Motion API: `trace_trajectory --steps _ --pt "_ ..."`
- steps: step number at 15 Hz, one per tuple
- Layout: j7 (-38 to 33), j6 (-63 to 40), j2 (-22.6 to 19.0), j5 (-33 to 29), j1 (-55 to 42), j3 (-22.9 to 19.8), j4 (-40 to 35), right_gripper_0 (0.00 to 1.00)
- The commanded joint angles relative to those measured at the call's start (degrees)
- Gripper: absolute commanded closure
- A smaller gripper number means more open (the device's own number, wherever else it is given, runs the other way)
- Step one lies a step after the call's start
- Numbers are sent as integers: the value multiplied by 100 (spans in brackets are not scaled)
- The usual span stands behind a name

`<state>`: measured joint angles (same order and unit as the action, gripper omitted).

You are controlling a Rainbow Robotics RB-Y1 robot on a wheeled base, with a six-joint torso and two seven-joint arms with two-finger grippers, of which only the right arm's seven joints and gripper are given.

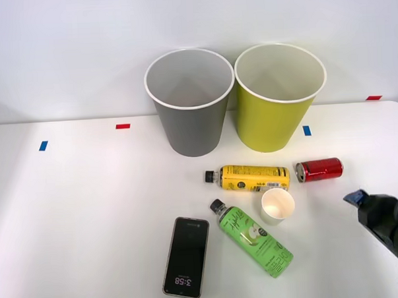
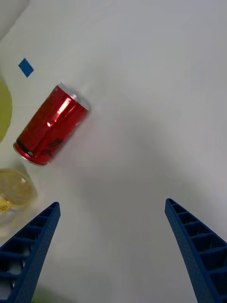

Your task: Put cans in the gray bin, plastic bottles in the light green bin

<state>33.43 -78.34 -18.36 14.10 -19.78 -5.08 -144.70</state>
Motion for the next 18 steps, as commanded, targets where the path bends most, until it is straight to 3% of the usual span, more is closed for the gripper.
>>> trace_trajectory --steps 1,5,9,12,18 --pt "-2280 -963 -405 84 1363 279 320 24" --pt "-3528 -963 -660 260 2119 349 1137 24" --pt "-5127 -972 -1442 374 2523 1096 1586 24" --pt "-6226 -972 -1776 805 2866 1290 1682 25" --pt "-6305 -972 -1891 1130 3631 1448 2842 25"
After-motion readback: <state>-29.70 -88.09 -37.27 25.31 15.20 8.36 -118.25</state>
